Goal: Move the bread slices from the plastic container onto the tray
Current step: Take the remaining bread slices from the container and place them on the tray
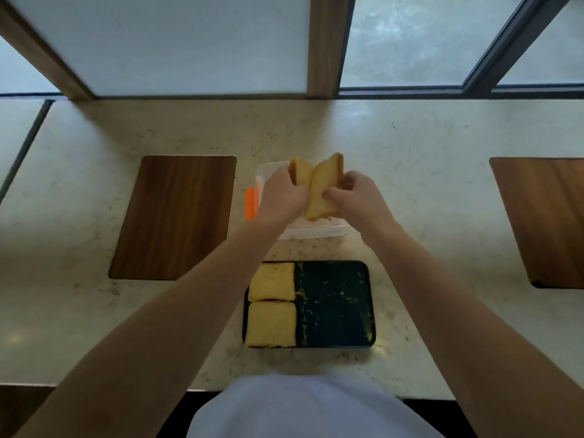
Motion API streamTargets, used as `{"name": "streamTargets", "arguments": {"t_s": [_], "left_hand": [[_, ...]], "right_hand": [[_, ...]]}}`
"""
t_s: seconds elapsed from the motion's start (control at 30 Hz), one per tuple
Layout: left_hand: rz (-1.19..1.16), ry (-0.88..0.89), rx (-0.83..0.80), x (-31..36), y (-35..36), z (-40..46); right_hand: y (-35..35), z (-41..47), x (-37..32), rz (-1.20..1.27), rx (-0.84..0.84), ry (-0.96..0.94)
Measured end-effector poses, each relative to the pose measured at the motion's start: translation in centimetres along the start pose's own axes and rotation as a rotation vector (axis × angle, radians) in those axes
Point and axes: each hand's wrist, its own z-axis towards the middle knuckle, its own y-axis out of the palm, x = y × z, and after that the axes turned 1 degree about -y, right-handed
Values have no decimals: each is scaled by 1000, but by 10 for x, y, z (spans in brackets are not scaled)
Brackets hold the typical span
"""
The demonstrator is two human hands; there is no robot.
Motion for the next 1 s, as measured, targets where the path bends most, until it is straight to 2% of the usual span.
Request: {"name": "streamTargets", "arguments": {"t_s": [0.1, 0.23, 0.3, 0.37, 0.43, 0.53, 0.7, 0.83, 1.0], "left_hand": [[-106, 87, -45, -7, -14, -50], [-140, 41, -107, -47, -16, -102], [-82, -45, -88, -73, -7, -119], [-33, -174, -67, -101, 1, -130], [-62, -284, -78, -126, 5, -136], [-115, -385, -76, -150, 8, -143], [-226, -445, -44, -159, 7, -146], [-228, -456, -42, -160, 5, -141], [-208, -423, -45, -159, 7, -141]], "right_hand": [[-12, -54, 9, 258, -75, 24], [-5, -108, 51, 421, -148, 235], [2, -124, 79, 474, -193, 409], [8, -135, 105, 648, -223, 646], [12, -143, 125, 807, -181, 841], [15, -145, 147, 951, -69, 981], [27, -135, 157, 1170, 85, 966], [37, -122, 154, 1303, 171, 930], [44, -114, 151, 1358, 241, 902]]}}
